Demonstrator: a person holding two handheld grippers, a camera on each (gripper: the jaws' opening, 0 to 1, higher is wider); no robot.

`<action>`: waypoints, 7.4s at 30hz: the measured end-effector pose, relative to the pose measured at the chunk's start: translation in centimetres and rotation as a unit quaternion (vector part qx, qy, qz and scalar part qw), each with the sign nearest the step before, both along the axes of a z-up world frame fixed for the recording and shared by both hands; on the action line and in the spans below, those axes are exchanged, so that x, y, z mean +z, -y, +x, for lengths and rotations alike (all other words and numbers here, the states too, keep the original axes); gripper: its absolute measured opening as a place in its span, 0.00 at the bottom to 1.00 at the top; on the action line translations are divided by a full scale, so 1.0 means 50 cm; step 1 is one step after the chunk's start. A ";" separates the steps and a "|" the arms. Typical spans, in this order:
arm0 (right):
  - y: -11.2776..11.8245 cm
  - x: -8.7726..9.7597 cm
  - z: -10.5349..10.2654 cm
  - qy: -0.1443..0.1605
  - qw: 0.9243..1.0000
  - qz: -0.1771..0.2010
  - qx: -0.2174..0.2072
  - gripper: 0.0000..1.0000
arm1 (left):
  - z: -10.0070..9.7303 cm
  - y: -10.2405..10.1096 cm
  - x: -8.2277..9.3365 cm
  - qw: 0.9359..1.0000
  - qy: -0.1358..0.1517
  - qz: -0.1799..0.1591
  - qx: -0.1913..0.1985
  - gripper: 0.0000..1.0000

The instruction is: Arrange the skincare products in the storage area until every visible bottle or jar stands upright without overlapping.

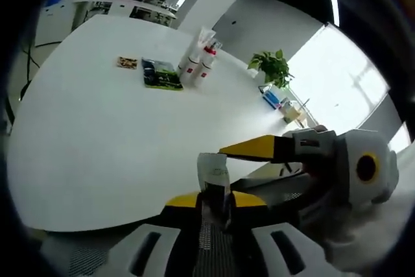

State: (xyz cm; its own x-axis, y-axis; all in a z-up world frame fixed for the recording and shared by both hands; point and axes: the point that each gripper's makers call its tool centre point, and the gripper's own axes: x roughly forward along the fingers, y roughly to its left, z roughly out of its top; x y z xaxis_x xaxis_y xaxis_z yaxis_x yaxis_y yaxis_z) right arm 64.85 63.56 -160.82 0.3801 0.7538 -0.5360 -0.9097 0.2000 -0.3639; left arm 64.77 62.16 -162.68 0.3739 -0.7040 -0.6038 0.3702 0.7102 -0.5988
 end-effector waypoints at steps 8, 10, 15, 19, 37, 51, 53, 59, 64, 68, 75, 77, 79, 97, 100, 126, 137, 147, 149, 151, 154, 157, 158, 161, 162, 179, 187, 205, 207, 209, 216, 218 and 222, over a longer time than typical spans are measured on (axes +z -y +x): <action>0.003 0.000 0.005 -0.002 1.000 0.000 -0.008 0.39 | 0.004 -0.011 0.003 1.000 0.008 0.004 0.000 0.22; 0.003 -0.001 0.006 -0.002 1.000 0.000 -0.008 0.39 | 0.005 -0.014 0.004 1.000 0.017 0.010 -0.010 0.23; 0.004 -0.002 0.007 -0.002 1.000 -0.001 -0.010 0.39 | 0.004 -0.025 0.006 0.999 0.022 0.012 -0.021 0.25; 0.005 -0.001 0.009 -0.003 1.000 0.000 -0.013 0.39 | 0.009 -0.038 0.015 0.999 0.029 0.002 -0.017 0.26; -0.001 0.015 -0.001 -0.001 1.000 0.019 -0.003 0.39 | 0.015 -0.034 0.030 0.998 0.006 -0.062 -0.009 0.35; 0.002 0.028 -0.001 -0.001 0.999 0.032 -0.002 0.22 | -0.004 -0.017 0.044 0.995 -0.014 -0.091 -0.030 0.05; 0.000 0.022 -0.002 -0.007 1.000 0.028 -0.002 0.25 | -0.008 -0.013 0.047 0.995 -0.011 -0.093 -0.042 0.02; -0.003 0.019 -0.002 -0.014 0.999 0.030 0.001 0.28 | 0.011 -0.033 0.046 0.996 -0.001 -0.089 -0.014 0.01; -0.002 0.031 0.012 -0.072 0.994 0.077 -0.033 0.38 | 0.029 -0.044 0.073 0.991 0.005 -0.136 0.017 0.01; 0.009 0.060 0.040 -0.128 0.979 0.143 -0.076 0.39 | 0.035 -0.043 0.112 0.981 0.024 -0.192 0.016 0.01; 0.003 0.131 0.043 -0.237 0.925 0.282 -0.094 0.48 | 0.035 -0.052 0.186 0.952 0.055 -0.299 0.013 0.01; 0.005 0.135 0.039 -0.260 0.915 0.294 -0.095 0.45 | 0.027 -0.051 0.206 0.942 0.058 -0.330 0.004 0.01; 0.003 0.138 0.032 -0.293 0.902 0.304 -0.091 0.38 | 0.019 -0.049 0.213 0.939 0.064 -0.336 -0.007 0.01; 0.022 0.143 0.044 -0.265 0.906 0.307 -0.118 0.12 | 0.010 -0.030 0.181 0.955 0.058 -0.289 -0.020 0.01; 0.025 0.143 0.047 -0.262 0.907 0.306 -0.122 0.07 | 0.010 -0.032 0.175 0.958 0.058 -0.281 -0.023 0.01; 0.012 0.151 0.025 -0.319 0.887 0.323 -0.085 0.15 | 0.005 -0.040 0.202 0.947 0.082 -0.309 -0.031 0.01; 0.022 0.138 0.026 -0.303 0.900 0.300 -0.094 0.00 | 0.012 -0.037 0.171 0.961 0.084 -0.261 -0.026 0.02; 0.030 0.137 0.021 -0.292 0.906 0.293 -0.091 0.00 | 0.013 -0.021 0.122 0.980 0.089 -0.174 -0.041 0.02; 0.031 0.135 0.022 -0.294 0.906 0.291 -0.093 0.00 | 0.012 -0.020 0.120 0.980 0.082 -0.176 -0.042 0.01; 0.032 0.137 0.024 -0.299 0.902 0.298 -0.088 0.00 | 0.012 -0.024 0.125 0.979 0.082 -0.184 -0.042 0.01; 0.039 0.136 0.035 -0.293 0.902 0.302 -0.097 0.03 | 0.008 -0.023 0.129 0.977 0.085 -0.189 -0.049 0.01; 0.037 0.131 0.037 -0.305 0.897 0.303 -0.098 0.13 | 0.004 -0.017 0.134 0.976 0.087 -0.193 -0.054 0.01; 0.034 0.129 0.034 -0.306 0.899 0.300 -0.096 0.16 | 0.005 -0.018 0.134 0.976 0.088 -0.194 -0.053 0.01; 0.029 0.126 0.026 -0.293 0.907 0.288 -0.090 0.15 | -0.001 -0.012 0.148 0.971 0.081 -0.218 -0.059 0.01; 0.027 0.120 0.023 -0.291 0.911 0.279 -0.087 0.15 | 0.001 -0.016 0.146 0.970 0.083 -0.219 -0.062 0.01; 0.028 0.113 0.029 -0.304 0.907 0.276 -0.093 0.05 | 0.001 -0.016 0.137 0.972 0.074 -0.216 -0.064 0.00; 0.029 0.116 0.034 -0.313 0.902 0.282 -0.097 0.04 | 0.005 -0.016 0.138 0.971 0.073 -0.221 -0.060 0.00; 0.030 0.114 0.035 -0.293 0.909 0.276 -0.109 0.02 | 0.007 -0.022 0.136 0.971 0.077 -0.218 -0.056 0.00; 0.030 0.115 0.035 -0.290 0.910 0.276 -0.110 0.02 | 0.006 -0.020 0.137 0.971 0.078 -0.217 -0.056 0.00; 0.031 0.114 0.035 -0.290 0.909 0.276 -0.112 0.02 | 0.005 -0.019 0.137 0.972 0.080 -0.216 -0.057 0.00; 0.035 0.113 0.040 -0.294 0.906 0.279 -0.121 0.02 | 0.007 -0.020 0.136 0.973 0.085 -0.209 -0.052 0.00; 0.036 0.113 0.041 -0.294 0.906 0.280 -0.122 0.02 | 0.007 -0.020 0.137 0.973 0.085 -0.209 -0.052 0.00; 0.036 0.111 0.041 -0.292 0.907 0.277 -0.124 0.02 | 0.007 -0.018 0.135 0.974 0.086 -0.203 -0.049 0.00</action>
